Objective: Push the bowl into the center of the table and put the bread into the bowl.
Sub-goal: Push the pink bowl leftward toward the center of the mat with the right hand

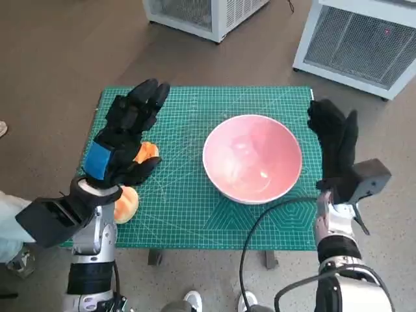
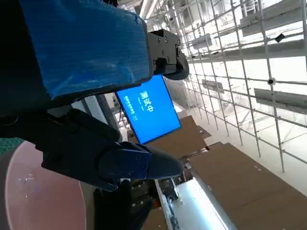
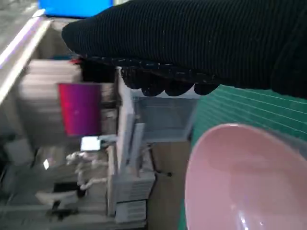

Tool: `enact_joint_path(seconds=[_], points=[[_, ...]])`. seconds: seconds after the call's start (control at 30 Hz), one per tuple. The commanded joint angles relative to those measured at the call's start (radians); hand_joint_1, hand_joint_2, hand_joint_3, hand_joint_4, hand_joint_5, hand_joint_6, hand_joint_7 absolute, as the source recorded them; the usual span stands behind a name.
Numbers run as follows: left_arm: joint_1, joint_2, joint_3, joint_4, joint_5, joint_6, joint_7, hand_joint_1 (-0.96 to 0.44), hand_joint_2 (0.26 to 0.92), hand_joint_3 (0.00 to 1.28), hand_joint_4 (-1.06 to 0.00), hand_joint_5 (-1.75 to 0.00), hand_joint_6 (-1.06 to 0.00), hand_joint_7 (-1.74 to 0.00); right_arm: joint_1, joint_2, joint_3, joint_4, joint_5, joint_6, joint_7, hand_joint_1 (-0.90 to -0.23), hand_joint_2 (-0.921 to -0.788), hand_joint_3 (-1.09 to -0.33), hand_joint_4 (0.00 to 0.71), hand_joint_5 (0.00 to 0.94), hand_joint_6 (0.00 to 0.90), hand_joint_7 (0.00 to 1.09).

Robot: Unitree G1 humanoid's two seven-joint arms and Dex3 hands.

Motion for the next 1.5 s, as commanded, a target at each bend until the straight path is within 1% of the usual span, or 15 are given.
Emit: enact_joint_path(seconds=[0.03, 0.23, 0.47, 0.67, 0.73, 0.87, 0.97, 1.03, 1.2, 1.3, 1.5], points=[[0.007, 0.010, 0.006, -0.012, -0.008, 0.003, 0.000, -0.55, 0.921, 0.32, -0.22, 0.00, -0.08, -0.49, 0.007, 0.023, -0.022, 0.023, 0.017, 0.059, 0.015, -0.660, -0.921, -0.939, 0.131, 0.002, 0.005, 0.53], [0.010, 0.015, 0.009, -0.023, -0.012, 0.012, 0.002, -0.56, 0.921, 0.32, -0.22, 0.00, -0.08, -0.49, 0.001, 0.040, -0.047, 0.028, 0.022, 0.094, 0.021, -0.651, -0.921, -0.957, 0.134, 0.003, 0.002, 0.56], [0.015, 0.022, 0.014, -0.035, -0.016, 0.021, 0.004, -0.56, 0.921, 0.32, -0.22, 0.00, -0.08, -0.49, -0.013, 0.064, -0.066, 0.032, 0.026, 0.126, 0.020, -0.623, -0.921, -0.964, 0.123, 0.001, 0.009, 0.57], [0.023, 0.026, 0.019, -0.045, -0.020, 0.029, 0.004, -0.56, 0.921, 0.32, -0.22, 0.00, -0.08, -0.49, -0.039, 0.089, -0.085, 0.035, 0.043, 0.164, 0.028, -0.626, -0.921, -0.967, 0.135, 0.007, 0.023, 0.58], [0.029, 0.028, 0.022, -0.054, -0.021, 0.033, 0.005, -0.56, 0.921, 0.32, -0.22, 0.00, -0.08, -0.49, -0.052, 0.103, -0.093, 0.036, 0.052, 0.180, 0.035, -0.631, -0.921, -0.965, 0.138, 0.008, 0.029, 0.58], [0.040, 0.032, 0.025, -0.073, -0.021, 0.041, 0.008, -0.57, 0.921, 0.32, -0.22, 0.00, -0.07, -0.49, -0.072, 0.124, -0.103, 0.037, 0.059, 0.199, 0.044, -0.638, -0.921, -0.962, 0.140, 0.008, 0.037, 0.57], [0.049, 0.035, 0.027, -0.089, -0.020, 0.049, 0.012, -0.57, 0.921, 0.32, -0.22, 0.00, -0.07, -0.49, -0.084, 0.138, -0.109, 0.038, 0.060, 0.207, 0.049, -0.637, -0.921, -0.962, 0.137, 0.005, 0.033, 0.55], [0.055, 0.038, 0.029, -0.100, -0.020, 0.054, 0.015, -0.57, 0.921, 0.32, -0.22, 0.00, -0.07, -0.49, -0.092, 0.147, -0.111, 0.039, 0.061, 0.214, 0.051, -0.636, -0.921, -0.962, 0.135, 0.003, 0.043, 0.51], [0.074, 0.043, 0.033, -0.130, -0.019, 0.066, 0.025, -0.58, 0.921, 0.32, -0.22, 0.00, -0.07, -0.50, -0.111, 0.165, -0.113, 0.044, 0.061, 0.235, 0.053, -0.636, -0.921, -0.952, 0.137, 0.002, 0.051, 0.48], [0.087, 0.045, 0.035, -0.146, -0.018, 0.072, 0.030, -0.59, 0.921, 0.32, -0.22, 0.00, -0.07, -0.51, -0.119, 0.176, -0.114, 0.045, 0.061, 0.243, 0.058, -0.639, -0.921, -0.944, 0.141, 0.003, 0.071, 0.44], [0.119, 0.048, 0.042, -0.190, -0.016, 0.087, 0.045, -0.59, 0.921, 0.32, -0.22, 0.00, -0.06, -0.52, -0.133, 0.195, -0.109, 0.047, 0.054, 0.257, 0.065, -0.653, -0.921, -0.922, 0.158, 0.009, 0.096, 0.42]])
